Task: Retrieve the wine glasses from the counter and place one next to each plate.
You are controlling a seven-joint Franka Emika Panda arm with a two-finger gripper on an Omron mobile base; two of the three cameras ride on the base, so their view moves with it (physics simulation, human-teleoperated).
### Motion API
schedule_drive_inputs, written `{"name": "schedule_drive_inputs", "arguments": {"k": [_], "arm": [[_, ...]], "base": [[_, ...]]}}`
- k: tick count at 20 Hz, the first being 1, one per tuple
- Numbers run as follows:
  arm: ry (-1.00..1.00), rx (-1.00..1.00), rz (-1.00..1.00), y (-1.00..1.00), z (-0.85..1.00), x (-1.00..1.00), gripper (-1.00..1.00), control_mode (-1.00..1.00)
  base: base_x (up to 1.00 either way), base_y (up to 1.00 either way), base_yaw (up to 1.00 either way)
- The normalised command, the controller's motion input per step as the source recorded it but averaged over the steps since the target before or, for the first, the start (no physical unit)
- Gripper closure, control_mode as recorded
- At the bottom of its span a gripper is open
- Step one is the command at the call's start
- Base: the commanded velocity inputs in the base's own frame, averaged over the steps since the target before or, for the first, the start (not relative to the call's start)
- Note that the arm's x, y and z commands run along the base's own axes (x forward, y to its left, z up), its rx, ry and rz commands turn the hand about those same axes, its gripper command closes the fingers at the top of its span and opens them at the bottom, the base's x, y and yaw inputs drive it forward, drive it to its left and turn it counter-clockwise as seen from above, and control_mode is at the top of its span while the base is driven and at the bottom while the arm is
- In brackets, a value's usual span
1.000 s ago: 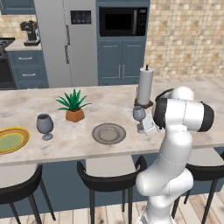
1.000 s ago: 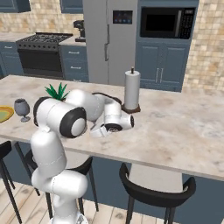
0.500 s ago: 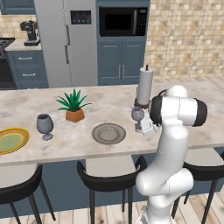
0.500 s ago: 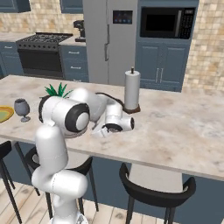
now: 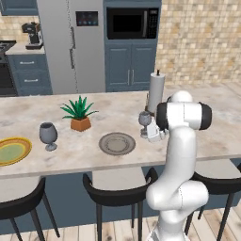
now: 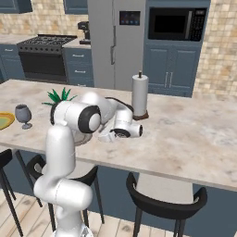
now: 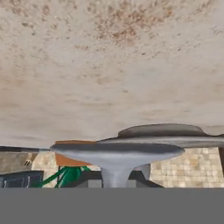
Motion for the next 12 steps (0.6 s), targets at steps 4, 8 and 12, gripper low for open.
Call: {"name": "schedule_drive_inputs", "arguments": {"k": [4, 8, 12], "arm": [[0.00, 0.08, 0.03, 0.00, -0.33, 0.24, 1.00, -1.00], [-0.03, -0.01, 0.12, 0.06, -0.29, 0.02, 1.00, -1.00], [-0.14, -0.10, 0.16, 0.33, -0.10, -0.07, 1.00, -1.00]], "base": [[0.00, 0.00, 0.00], [0.00, 0.00, 0.00], [0.00, 0.00, 0.00]]}}
